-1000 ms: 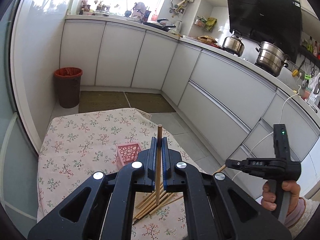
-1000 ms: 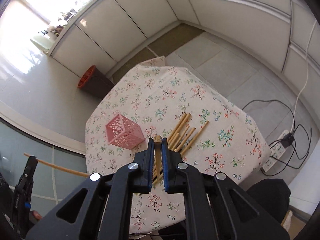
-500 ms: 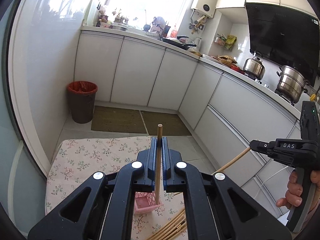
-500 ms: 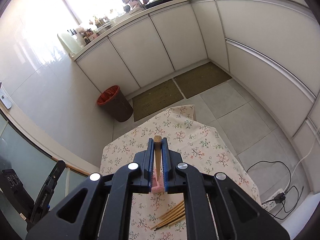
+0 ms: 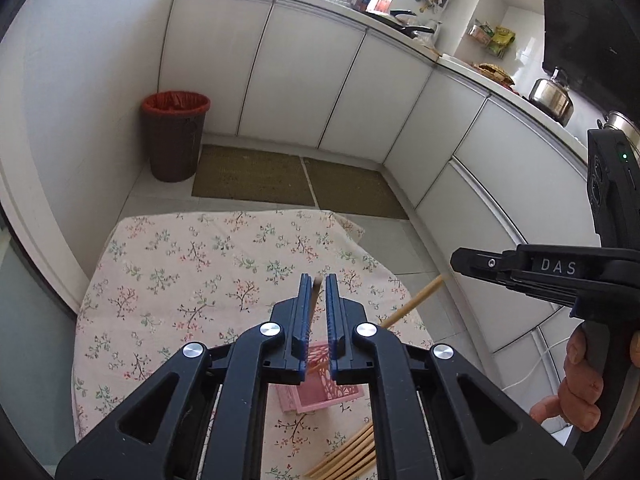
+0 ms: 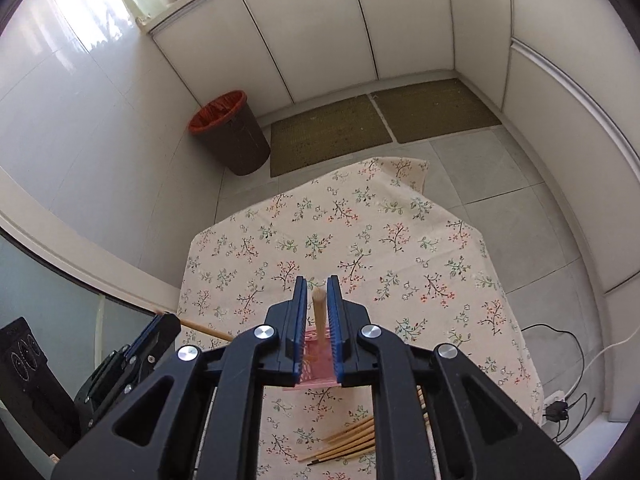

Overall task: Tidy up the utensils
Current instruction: 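Carry the chopstick over the pink cup and open the left gripper, then lower the left gripper to the chopstick pile and grasp another chopstick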

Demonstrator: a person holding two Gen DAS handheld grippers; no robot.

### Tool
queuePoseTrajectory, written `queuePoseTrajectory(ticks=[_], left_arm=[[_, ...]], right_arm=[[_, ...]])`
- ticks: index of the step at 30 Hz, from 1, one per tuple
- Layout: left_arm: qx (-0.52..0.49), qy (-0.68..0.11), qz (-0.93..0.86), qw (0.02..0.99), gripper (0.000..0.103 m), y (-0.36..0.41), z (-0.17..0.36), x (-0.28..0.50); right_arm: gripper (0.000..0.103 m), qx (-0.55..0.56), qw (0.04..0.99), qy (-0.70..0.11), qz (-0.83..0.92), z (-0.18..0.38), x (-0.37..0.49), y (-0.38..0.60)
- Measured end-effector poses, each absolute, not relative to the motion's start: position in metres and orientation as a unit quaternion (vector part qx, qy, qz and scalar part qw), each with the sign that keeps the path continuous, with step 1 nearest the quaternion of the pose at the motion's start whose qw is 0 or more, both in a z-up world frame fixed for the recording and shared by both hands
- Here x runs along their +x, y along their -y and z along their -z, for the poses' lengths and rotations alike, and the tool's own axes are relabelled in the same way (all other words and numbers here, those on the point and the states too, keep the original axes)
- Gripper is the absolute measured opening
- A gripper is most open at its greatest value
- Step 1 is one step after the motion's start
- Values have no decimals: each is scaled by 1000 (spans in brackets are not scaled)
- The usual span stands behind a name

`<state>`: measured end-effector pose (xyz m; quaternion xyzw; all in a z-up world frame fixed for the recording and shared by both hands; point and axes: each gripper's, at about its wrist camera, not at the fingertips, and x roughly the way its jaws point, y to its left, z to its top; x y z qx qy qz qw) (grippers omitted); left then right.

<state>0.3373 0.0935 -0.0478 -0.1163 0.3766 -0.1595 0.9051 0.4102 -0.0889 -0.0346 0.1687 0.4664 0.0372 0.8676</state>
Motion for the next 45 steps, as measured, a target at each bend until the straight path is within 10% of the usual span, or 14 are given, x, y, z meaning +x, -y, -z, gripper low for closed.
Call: queuePoseTrajectory(ticks=[14, 25, 45], left_arm=[[-118, -315, 163, 927, 56, -89, 7, 293], [-64, -332, 163, 927, 94, -37, 24, 269], [95, -449, 262, 849, 96, 98, 116, 270]], right_arm=[[43, 217, 880, -422, 6, 48, 354, 145], [86, 205, 903, -368, 90, 81, 285, 194], [96, 175, 877, -421, 151, 193, 193, 241]])
